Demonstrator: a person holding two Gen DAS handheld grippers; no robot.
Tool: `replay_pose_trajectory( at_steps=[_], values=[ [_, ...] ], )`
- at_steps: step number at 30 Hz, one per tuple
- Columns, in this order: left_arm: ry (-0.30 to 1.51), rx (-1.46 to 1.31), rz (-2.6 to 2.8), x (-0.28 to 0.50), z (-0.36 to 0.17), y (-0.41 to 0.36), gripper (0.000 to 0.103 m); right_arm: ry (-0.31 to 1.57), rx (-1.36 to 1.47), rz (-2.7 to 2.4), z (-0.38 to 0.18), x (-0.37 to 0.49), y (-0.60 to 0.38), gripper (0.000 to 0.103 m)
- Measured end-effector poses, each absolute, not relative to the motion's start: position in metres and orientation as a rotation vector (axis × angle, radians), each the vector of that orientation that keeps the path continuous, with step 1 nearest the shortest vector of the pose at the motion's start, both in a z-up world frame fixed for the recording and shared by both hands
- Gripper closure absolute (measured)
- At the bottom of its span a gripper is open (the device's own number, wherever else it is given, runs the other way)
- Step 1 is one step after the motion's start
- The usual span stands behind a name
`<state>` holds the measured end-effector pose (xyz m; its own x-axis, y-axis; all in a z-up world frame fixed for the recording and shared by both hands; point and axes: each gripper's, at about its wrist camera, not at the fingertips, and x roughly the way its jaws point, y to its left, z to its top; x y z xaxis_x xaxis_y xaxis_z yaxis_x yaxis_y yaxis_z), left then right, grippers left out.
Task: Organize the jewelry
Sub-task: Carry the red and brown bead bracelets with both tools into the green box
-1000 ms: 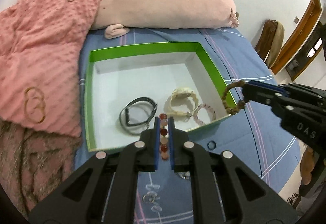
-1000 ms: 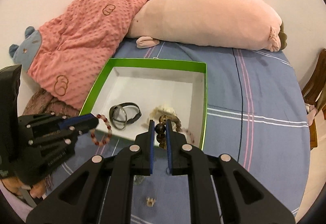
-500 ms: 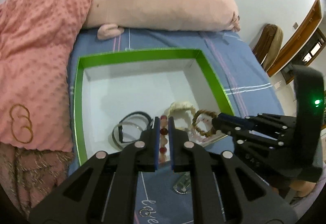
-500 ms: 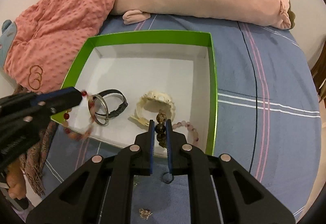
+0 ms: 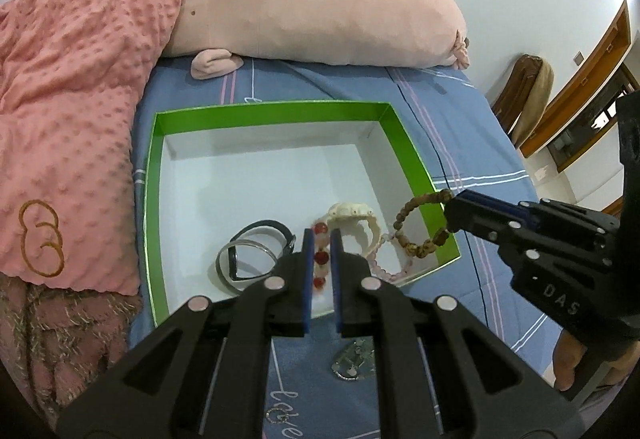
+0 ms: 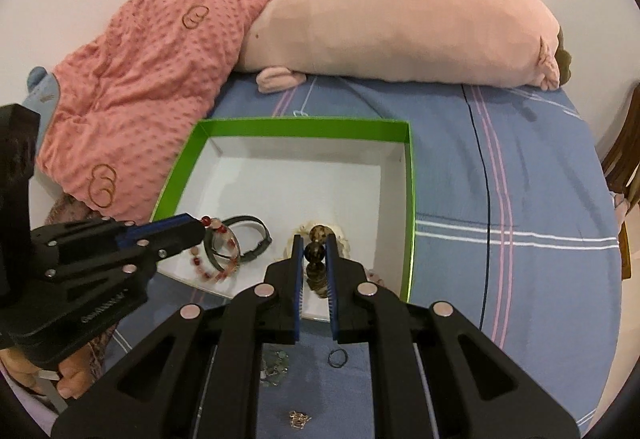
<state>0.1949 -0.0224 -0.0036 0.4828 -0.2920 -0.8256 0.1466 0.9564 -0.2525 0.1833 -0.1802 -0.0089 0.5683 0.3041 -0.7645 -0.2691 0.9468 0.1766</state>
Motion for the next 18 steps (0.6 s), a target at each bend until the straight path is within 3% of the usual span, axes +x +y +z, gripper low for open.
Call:
replay_pose_trajectory(
  at_steps=[10, 18],
  values=[
    [0.974, -0.119, -0.226, 0.229, 0.025, -0.018, 0.095, 0.829, 0.032, 0.334, 0.019, 0.210, -0.177, 0.093],
    [1.056, -0.127, -0.168, 0.279, -0.015, -0.012, 0.095, 0.934, 0.031, 0.323, -0.018, 0.264, -0.152, 0.093]
  ],
)
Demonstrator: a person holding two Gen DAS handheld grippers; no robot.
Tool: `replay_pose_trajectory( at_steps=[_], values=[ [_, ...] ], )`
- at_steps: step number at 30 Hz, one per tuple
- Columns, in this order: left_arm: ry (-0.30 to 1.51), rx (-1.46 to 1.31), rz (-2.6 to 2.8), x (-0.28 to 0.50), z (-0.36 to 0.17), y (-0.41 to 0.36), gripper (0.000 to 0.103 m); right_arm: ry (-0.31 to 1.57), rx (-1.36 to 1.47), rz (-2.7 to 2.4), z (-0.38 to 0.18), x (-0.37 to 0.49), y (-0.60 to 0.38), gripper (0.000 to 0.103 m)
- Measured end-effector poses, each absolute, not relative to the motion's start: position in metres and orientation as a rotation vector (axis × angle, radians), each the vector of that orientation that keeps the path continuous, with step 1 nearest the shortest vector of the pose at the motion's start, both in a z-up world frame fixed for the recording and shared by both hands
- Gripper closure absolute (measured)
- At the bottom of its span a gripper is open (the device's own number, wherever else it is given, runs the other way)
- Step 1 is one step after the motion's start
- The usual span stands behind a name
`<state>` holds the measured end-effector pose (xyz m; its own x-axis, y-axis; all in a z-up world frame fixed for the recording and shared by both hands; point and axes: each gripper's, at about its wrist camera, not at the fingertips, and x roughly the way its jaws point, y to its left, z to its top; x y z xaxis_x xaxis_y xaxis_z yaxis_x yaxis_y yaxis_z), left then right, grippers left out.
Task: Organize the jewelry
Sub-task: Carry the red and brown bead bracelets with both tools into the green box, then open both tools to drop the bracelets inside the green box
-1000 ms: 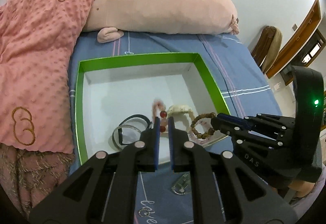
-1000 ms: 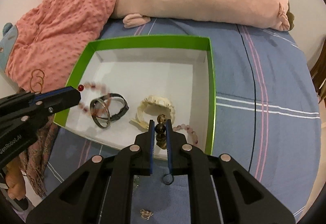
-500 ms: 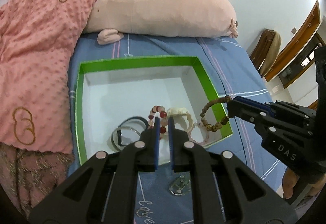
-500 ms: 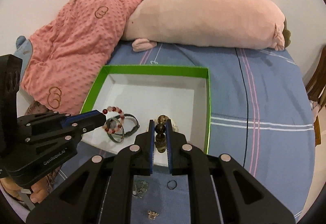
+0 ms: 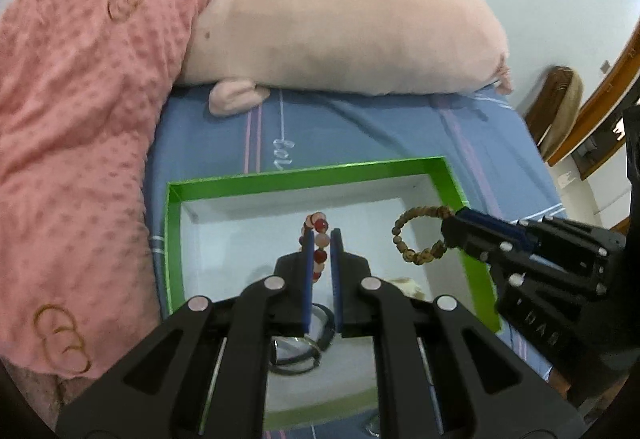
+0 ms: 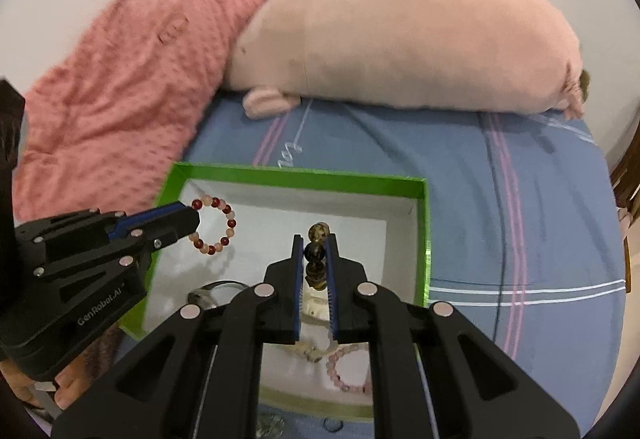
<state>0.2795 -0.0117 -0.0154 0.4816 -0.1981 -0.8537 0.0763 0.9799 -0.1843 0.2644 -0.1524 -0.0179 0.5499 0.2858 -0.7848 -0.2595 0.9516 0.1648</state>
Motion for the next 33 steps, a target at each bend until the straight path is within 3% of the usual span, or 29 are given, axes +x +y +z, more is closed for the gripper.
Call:
replay_pose_trajectory(
  at_steps=[14, 16, 18, 27, 33],
  values=[
    [1.209, -0.173, -0.059, 0.309, -0.079, 0.016, 0.095, 1.089, -0.005, 0.258, -0.080, 0.298, -0.140, 0.092],
    [1.210, -0.169, -0.046, 0.308, -0.080, 0.019, 0.090, 1.096, -0.008, 0.248, -0.082, 0.297, -0.143, 0.085],
    [1.209, -0.165, -0.040, 0.306, -0.080, 0.019, 0.081, 1.093, -0.016, 0.238, -0.082, 0.294, -0.145, 0.071],
    [1.051, -0.128, -0.032, 0.246, -0.014, 0.024, 0.080, 0.983, 0.083, 0.333, -0.026, 0.234, -0.176, 0.070],
    [0.974, -0.094, -0.108, 0.173, 0.018, 0.015, 0.069, 0.987, 0.005, 0.431, -0.021, 0.157, -0.189, 0.070]
  ],
)
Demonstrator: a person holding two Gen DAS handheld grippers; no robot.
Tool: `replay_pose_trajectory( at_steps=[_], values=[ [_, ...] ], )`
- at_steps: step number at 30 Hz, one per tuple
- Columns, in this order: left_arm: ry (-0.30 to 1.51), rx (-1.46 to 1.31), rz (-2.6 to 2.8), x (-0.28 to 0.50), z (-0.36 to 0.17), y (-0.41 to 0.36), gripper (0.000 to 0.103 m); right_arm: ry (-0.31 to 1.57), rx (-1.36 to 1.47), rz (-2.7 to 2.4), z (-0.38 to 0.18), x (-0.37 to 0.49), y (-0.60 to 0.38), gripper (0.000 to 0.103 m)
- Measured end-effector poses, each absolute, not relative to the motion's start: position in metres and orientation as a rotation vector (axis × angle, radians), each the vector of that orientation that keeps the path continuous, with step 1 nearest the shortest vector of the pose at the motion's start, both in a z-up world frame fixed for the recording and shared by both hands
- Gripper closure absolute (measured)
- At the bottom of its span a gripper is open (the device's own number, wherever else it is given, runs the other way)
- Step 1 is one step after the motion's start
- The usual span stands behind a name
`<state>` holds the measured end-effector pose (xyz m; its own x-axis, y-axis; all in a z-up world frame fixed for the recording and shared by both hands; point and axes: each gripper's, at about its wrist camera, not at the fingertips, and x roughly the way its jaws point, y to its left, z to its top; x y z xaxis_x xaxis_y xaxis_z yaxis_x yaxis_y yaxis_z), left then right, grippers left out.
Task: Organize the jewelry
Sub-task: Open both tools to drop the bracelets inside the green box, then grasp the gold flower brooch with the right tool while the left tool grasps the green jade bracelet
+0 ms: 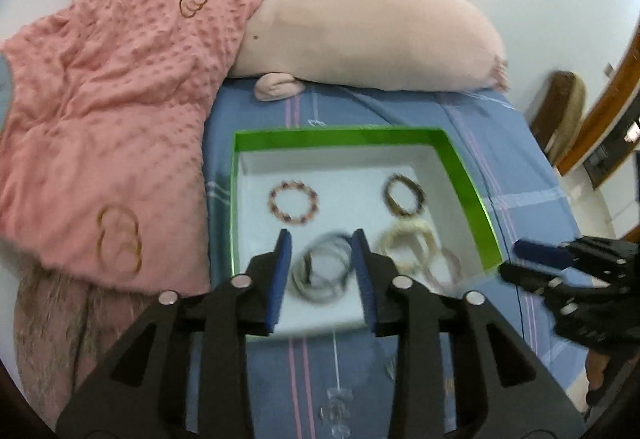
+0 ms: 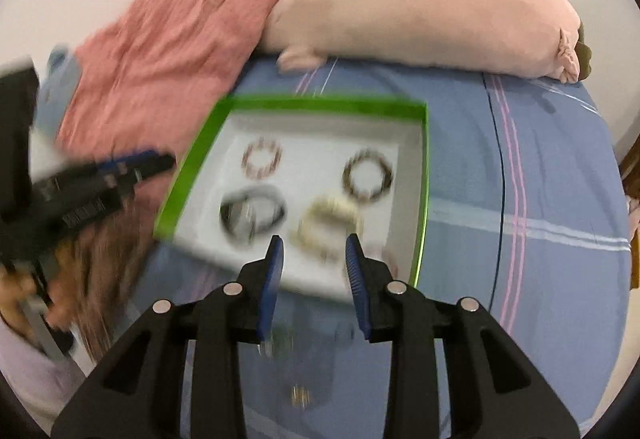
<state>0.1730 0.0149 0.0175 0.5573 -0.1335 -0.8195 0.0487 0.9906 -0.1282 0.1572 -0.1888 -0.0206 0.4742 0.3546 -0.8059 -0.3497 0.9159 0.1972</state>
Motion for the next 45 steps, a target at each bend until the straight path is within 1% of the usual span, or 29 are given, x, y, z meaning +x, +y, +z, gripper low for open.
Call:
replay_pose_trajectory(
  at_steps=[2, 6, 9, 12, 14, 16, 20, 26, 35, 37, 38, 40, 45],
  values=[
    [0.996, -0.066, -0.129, 0.152, 0.010, 0.005, 0.068, 1.041, -0.053, 0.427, -0.045, 0.136, -0.186, 0.070],
    [1.092, -0.013, -0.133, 0.129, -0.023, -0.008, 0.068, 1.186, 0.020, 0.420, -0.097, 0.124, -0.189, 0.071],
    [1.151, -0.044, -0.126, 0.118, -0.042, -0.007, 0.068, 1.211, 0.045, 0.423, -0.115, 0.122, -0.181, 0.071],
    [1.175, -0.058, -0.138, 0.105, -0.051, -0.010, 0.068, 1.205, 0.014, 0.388, -0.116, 0.123, -0.175, 0.071],
    [1.182, -0.050, -0.162, 0.095, -0.055, -0.018, 0.066, 1.182, -0.041, 0.346, -0.111, 0.120, -0.177, 0.071],
    [1.187, -0.025, -0.195, 0.088, -0.061, -0.029, 0.060, 1.189, -0.029, 0.339, -0.112, 0.116, -0.187, 0.071],
    [1.217, -0.031, -0.216, 0.090, -0.077, -0.036, 0.060, 1.241, 0.017, 0.378, -0.118, 0.099, -0.200, 0.070],
    [1.249, -0.023, -0.204, 0.097, -0.091, -0.038, 0.060, 1.280, -0.007, 0.399, -0.138, 0.083, -0.183, 0.068],
    [1.263, -0.031, -0.247, 0.103, -0.094, -0.046, 0.052, 1.288, -0.038, 0.394, -0.146, 0.080, -0.170, 0.067],
    [1.264, -0.029, -0.265, 0.104, -0.096, -0.052, 0.050, 1.288, -0.020, 0.395, -0.148, 0.082, -0.168, 0.075],
    [1.265, -0.028, -0.275, 0.105, -0.097, -0.056, 0.050, 1.287, -0.004, 0.395, -0.148, 0.083, -0.169, 0.082],
    [1.272, -0.023, -0.286, 0.107, -0.099, -0.063, 0.048, 1.287, 0.000, 0.380, -0.148, 0.087, -0.171, 0.082],
    [1.286, -0.022, -0.305, 0.111, -0.106, -0.075, 0.048, 1.271, 0.025, 0.352, -0.145, 0.087, -0.179, 0.082]
  ],
)
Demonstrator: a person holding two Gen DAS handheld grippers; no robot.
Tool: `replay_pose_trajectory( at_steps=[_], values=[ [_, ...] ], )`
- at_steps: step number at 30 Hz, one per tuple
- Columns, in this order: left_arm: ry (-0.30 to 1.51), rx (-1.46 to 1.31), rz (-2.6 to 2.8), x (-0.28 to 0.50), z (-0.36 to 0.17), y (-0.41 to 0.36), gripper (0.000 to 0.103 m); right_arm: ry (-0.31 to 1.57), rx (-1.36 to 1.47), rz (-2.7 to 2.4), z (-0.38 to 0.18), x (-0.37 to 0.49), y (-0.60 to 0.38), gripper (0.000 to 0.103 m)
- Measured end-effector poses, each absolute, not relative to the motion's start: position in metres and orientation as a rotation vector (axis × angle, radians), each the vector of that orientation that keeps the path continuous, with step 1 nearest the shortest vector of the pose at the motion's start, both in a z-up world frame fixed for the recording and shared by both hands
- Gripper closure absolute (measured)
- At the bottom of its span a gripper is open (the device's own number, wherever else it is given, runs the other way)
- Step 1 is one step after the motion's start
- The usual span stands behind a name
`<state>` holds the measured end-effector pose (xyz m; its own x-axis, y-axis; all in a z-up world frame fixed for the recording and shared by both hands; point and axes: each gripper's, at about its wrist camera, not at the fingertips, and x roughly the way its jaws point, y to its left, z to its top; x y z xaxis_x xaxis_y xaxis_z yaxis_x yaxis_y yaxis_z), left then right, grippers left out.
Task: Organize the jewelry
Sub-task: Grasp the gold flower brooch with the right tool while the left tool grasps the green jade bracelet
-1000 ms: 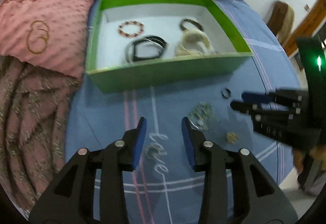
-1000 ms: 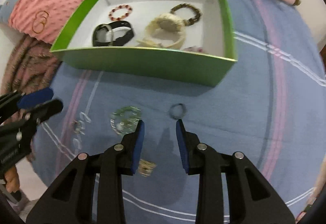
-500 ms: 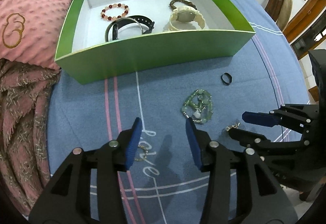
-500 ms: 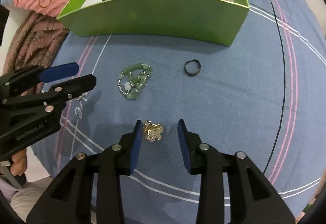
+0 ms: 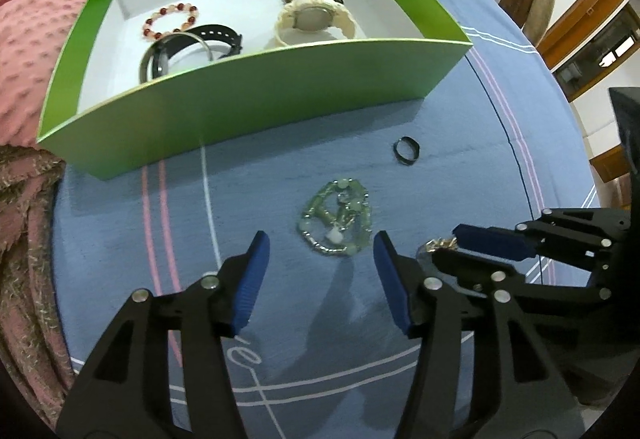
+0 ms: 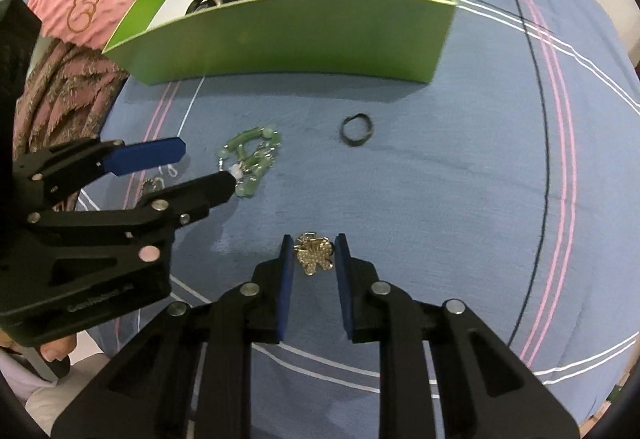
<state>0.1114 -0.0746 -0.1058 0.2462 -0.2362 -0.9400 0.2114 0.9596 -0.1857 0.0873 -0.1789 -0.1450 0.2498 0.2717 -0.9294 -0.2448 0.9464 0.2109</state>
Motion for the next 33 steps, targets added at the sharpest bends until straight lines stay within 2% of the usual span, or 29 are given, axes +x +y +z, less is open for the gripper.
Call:
replay_pose_trajectory(
  at_steps=[9, 11, 13, 19, 33],
  values=[
    [1.286, 0.010, -0.313, 0.119, -0.120, -0.094, 0.048, 1.275, 0.088, 0.297, -0.148, 0.088, -0.200, 0.083],
    [1.278, 0.037, -0.304, 0.118, -0.121, -0.098, 0.053, 1.277, 0.093, 0.299, -0.148, 0.088, -0.200, 0.083],
    [1.267, 0.059, -0.290, 0.118, -0.121, -0.099, 0.066, 1.279, 0.096, 0.301, -0.148, 0.086, -0.201, 0.083],
    [1.266, -0.031, -0.306, 0.120, -0.120, -0.084, 0.086, 1.283, 0.091, 0.317, -0.148, 0.086, -0.203, 0.083],
    [1.186, -0.116, -0.282, 0.107, -0.081, -0.055, 0.089, 1.252, 0.093, 0.335, -0.133, 0.086, -0.214, 0.083]
  ],
)
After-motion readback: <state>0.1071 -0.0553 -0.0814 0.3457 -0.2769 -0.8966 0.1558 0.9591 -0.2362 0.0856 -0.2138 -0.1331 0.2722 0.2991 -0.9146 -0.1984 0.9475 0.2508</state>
